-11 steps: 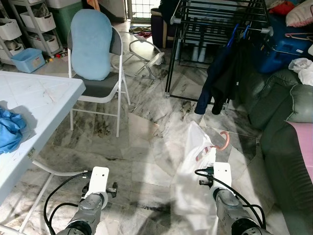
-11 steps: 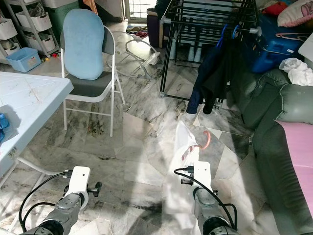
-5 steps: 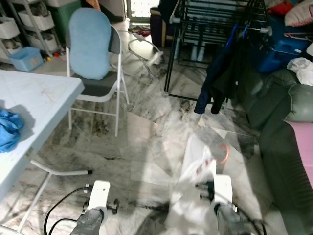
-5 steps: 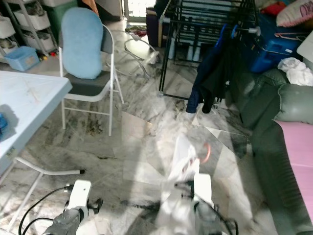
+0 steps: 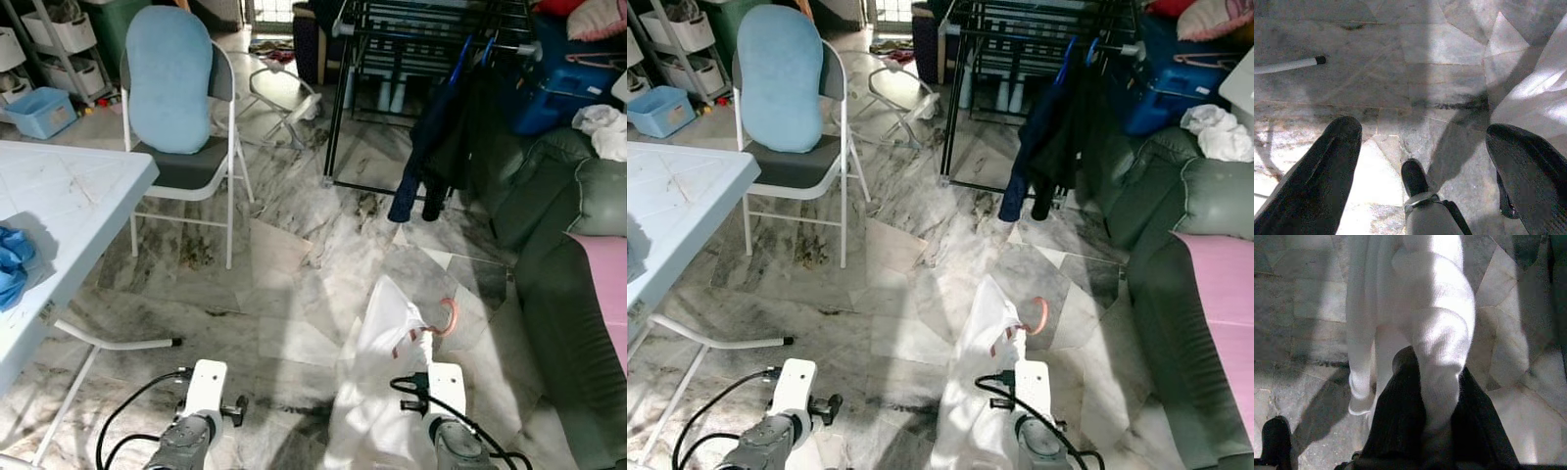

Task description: Hang hanger

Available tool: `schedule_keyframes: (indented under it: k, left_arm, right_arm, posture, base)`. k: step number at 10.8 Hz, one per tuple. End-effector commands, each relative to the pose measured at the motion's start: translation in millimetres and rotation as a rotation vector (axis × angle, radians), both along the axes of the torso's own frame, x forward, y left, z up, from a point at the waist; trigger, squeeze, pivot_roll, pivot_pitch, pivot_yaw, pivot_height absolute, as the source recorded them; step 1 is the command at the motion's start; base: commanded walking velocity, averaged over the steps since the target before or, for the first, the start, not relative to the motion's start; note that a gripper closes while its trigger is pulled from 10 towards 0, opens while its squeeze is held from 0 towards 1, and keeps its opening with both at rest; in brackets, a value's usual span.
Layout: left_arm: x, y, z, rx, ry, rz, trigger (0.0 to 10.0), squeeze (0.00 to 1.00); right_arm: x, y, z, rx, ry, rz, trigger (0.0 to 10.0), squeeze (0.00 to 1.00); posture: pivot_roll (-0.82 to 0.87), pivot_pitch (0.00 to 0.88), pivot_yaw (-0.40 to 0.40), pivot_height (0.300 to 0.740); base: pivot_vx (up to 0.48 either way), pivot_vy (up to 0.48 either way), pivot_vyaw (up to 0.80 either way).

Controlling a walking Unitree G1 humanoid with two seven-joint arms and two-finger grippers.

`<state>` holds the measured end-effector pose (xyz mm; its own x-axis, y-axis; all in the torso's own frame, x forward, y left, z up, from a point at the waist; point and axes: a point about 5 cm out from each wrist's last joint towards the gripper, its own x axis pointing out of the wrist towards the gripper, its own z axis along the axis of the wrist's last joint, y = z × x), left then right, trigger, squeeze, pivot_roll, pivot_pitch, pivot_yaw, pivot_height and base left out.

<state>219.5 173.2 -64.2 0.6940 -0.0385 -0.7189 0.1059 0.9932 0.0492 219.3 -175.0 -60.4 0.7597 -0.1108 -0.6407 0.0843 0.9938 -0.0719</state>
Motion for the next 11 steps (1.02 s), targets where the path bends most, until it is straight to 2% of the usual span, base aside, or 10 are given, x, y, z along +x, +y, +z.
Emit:
schedule_keyframes:
  k: [1,5,6,8,9,11]
  left_arm:
    - [4.5,-0.6,3,-0.006,-0.013,0.000,10.0,0.00]
    - [6.1,3.7,5,0.008,-0.025,-0.021,10.0,0.00]
    - [14.0,3.8,10,-0.028,-0.056,0.013,10.0,0.00]
    - [17.1,6.0,12,-0.040,-0.064,0.025,10.0,0.00]
    - [17.8,8.5,13,-0.020,-0.071,0.038,10.0,0.00]
    - [27.8,5.2,20,-0.048,-0.109,0.057,10.0,0.00]
  right_arm:
    - [10.9,1.1,8,-0.007,-0.059,0.004,10.0,0.00]
    - [5.7,9.0,4,0.009,-0.036,0.017,10.0,0.00]
    - [10.6,11.8,8,0.006,-0.069,0.010,10.0,0.00]
    - [23.2,19.0,17,0.023,-0.126,0.011,10.0,0.00]
    - [26.7,18.4,19,0.028,-0.131,0.023,10.0,0.00]
    - [42.7,23.1,31,0.042,-0.178,0.065,10.0,0.00]
  posture:
    - [-0.17,0.116,-0.017,0.740]
    - [-0.14,0.157,0.000,0.740]
    - [-0.15,0.158,0.007,0.740]
    - [-0.13,0.137,0.003,0.740]
    - [-0.10,0.127,-0.005,0.740]
    - [-0.09,0.120,-0.027,0.740]
  base:
    - [0.000,0.000,0.00]
    - [0.000,0.000,0.00]
    - [0.000,0.000,0.00]
    - [0.000,0.000,0.00]
    - [0.000,-0.307,0.00]
    - [0.000,-0.264,0.00]
